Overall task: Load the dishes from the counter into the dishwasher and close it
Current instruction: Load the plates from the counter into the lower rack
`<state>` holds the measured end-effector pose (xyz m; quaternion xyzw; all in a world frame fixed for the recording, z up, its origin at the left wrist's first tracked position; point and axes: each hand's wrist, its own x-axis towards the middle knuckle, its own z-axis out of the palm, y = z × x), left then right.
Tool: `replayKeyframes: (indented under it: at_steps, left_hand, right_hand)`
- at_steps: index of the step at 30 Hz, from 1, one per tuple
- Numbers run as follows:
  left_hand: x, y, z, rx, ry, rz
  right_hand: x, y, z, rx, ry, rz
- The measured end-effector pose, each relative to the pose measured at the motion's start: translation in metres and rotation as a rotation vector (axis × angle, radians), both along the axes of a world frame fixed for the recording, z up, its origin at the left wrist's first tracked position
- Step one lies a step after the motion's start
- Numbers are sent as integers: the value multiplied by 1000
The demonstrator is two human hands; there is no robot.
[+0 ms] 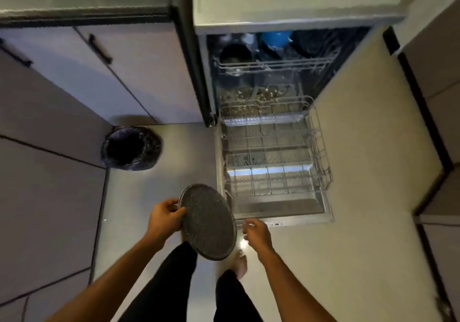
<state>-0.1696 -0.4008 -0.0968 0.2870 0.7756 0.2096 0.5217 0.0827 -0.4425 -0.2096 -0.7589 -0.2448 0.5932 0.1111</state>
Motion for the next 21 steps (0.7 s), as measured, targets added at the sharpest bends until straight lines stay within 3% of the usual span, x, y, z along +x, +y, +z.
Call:
replayKeyframes:
  at_steps: [6,11,21]
  left_hand:
    - [50,72,-59,-34,175,-370]
    - [70,136,-122,-41,181,-381]
    - [78,197,-220,34,201,-341]
  right_hand:
    - [37,-22,-105,-56,-17,-229]
    - [38,33,-135,26,-154,-357]
    - [38,136,-228,207,-319,-1029]
